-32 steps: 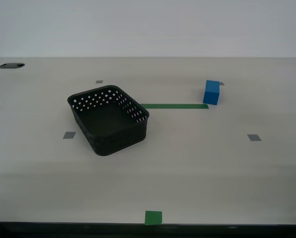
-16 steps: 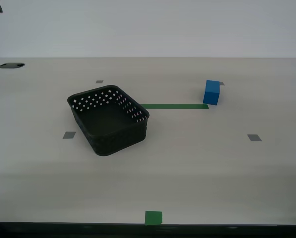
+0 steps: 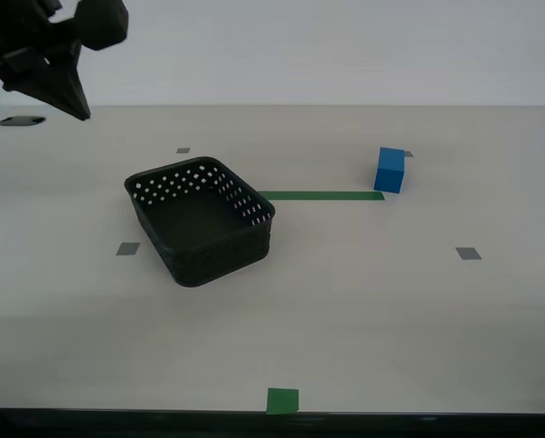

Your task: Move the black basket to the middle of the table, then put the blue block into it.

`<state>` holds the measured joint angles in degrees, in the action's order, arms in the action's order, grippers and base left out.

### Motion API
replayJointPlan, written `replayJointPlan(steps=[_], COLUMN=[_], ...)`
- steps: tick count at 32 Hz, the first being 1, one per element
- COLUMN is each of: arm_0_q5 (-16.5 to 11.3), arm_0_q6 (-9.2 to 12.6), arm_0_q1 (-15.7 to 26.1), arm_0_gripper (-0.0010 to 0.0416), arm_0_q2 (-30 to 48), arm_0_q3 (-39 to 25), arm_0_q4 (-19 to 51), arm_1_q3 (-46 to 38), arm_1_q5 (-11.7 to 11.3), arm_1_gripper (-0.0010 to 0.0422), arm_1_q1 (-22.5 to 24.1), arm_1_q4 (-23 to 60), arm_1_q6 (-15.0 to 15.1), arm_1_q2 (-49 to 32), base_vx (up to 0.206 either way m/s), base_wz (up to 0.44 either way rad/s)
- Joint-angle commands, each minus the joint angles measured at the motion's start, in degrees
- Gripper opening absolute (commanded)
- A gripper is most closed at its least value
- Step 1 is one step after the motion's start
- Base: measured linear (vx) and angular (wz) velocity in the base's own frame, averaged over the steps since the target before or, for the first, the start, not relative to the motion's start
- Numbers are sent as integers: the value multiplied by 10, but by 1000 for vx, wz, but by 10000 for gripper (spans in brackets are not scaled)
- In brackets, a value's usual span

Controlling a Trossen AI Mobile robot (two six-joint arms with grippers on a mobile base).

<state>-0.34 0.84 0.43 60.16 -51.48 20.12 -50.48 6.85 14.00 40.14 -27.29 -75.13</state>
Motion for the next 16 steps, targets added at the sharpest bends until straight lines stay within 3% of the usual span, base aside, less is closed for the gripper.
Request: replayJointPlan(steps=[1,7,10,11,16], arm_0_q5=[-1,0,-1,-1,-1], arm_0_q6=[-1,-1,-1,-1,-4], arm_0_q1=[0,1,2,2,3], arm_0_gripper=[0,0,0,0,0], arm_0_q2=[0,0,0,0,0], arm_0_q3=[0,0,0,0,0], arm_0_q4=[-2,-1,-1,-1,-2], arm_1_q3=[0,0,0,0,0], arm_1_q5=[17,17,61,69,46], arm_1_gripper=[0,8,36,56,172], arm_1_q1=[23,30,31,33,34], arm_1_q4=[-4,-6,-9,-10,-32], arm_1_q6=[-28,-59,-60,-60,-70], arm_1_q2=[-39,-106,-138,-151,-189], base_vx=[0,0,0,0,0], base_wz=[0,0,0,0,0])
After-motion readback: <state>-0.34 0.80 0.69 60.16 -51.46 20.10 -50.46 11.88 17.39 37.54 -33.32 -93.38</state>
